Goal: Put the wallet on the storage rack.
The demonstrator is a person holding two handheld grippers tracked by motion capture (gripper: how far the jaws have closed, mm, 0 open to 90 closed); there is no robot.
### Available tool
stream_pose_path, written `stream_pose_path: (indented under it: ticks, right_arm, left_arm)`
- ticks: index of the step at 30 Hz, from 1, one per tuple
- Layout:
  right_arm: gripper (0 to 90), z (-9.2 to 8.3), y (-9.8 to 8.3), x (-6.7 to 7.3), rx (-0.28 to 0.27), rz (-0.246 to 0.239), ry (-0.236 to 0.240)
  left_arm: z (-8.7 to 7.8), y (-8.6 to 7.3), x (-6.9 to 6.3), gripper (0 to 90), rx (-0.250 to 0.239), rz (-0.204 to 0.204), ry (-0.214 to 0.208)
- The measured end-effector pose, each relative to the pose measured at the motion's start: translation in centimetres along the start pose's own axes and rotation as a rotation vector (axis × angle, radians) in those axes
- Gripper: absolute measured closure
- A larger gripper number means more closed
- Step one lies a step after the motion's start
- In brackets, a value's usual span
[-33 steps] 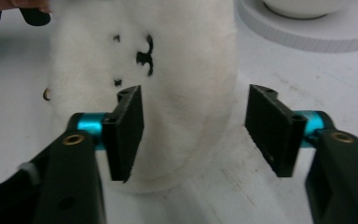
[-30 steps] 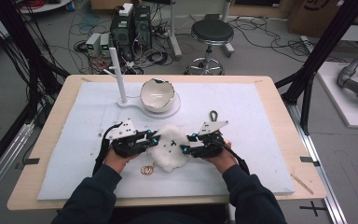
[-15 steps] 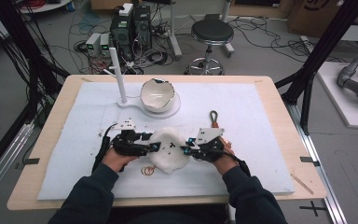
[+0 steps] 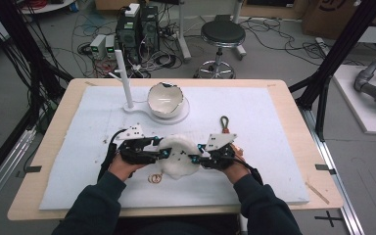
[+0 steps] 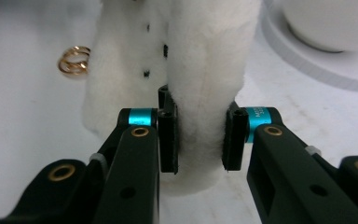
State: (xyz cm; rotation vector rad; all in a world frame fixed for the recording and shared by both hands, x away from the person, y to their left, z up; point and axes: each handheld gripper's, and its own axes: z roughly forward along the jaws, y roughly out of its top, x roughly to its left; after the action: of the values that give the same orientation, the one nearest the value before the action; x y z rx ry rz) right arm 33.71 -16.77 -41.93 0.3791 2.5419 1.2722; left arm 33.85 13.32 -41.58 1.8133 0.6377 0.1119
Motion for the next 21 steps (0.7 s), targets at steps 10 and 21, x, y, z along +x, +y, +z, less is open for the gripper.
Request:
stream_pose_path:
  ticks: [10,21]
  right_arm:
    - [46.3,-0.7,0.1,-0.2,-0.038,0.005,-0.097]
    - [36.0,-6.6,-3.2,-4.0,-0.145,0.237,-0.251]
  left_arm:
    - [-0.4,0.5,-0.6,72.6,-0.026,0.106,0.007]
    - [-4.1,5.3,0.7,73.3,-0.181,0.328,0.179]
